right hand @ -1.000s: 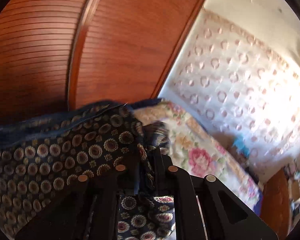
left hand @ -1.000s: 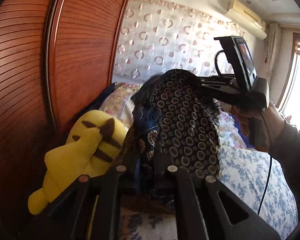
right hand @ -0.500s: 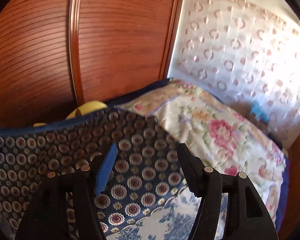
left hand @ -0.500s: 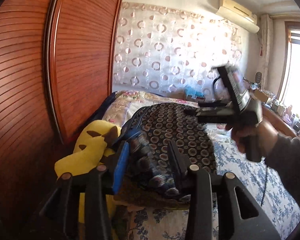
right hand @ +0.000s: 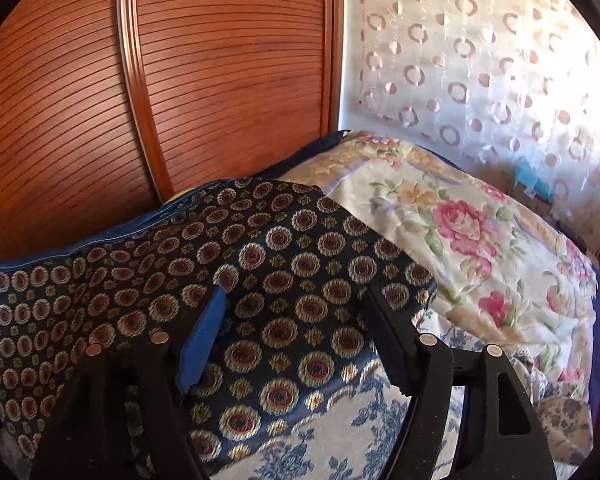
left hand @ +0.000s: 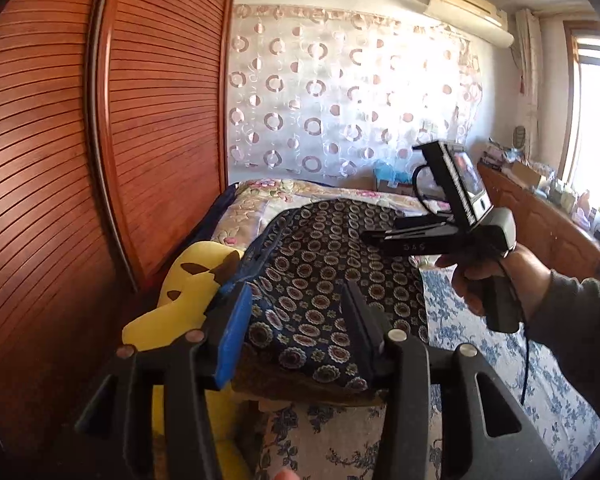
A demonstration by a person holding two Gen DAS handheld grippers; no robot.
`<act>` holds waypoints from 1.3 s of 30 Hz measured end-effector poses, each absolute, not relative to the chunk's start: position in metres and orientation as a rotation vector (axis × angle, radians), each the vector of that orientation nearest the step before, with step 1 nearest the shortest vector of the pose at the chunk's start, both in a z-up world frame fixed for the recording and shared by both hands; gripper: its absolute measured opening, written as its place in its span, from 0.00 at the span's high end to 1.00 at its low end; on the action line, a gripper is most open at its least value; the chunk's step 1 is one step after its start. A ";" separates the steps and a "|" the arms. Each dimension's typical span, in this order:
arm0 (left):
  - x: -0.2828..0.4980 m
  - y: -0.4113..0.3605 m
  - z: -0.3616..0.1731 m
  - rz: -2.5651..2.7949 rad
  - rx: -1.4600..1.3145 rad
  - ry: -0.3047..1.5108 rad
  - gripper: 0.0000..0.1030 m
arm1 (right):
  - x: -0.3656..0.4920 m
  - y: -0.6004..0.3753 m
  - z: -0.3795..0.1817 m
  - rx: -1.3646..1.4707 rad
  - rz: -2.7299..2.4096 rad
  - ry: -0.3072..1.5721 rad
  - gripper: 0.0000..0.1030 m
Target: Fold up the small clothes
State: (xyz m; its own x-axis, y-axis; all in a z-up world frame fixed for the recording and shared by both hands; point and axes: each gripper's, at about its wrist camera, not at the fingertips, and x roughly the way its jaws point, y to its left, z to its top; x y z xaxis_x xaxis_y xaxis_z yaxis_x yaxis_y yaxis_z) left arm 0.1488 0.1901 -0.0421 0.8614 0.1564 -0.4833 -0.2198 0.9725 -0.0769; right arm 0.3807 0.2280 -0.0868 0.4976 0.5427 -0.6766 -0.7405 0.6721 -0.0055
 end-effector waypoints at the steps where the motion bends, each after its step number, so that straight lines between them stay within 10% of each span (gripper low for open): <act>1: 0.150 0.187 -0.042 0.199 -0.119 0.502 0.55 | 0.379 0.226 -0.086 -0.308 0.796 0.696 0.25; 39: 0.116 0.005 -0.037 -0.045 -0.050 0.554 0.54 | 0.153 -0.066 -0.052 -0.071 0.454 0.574 0.13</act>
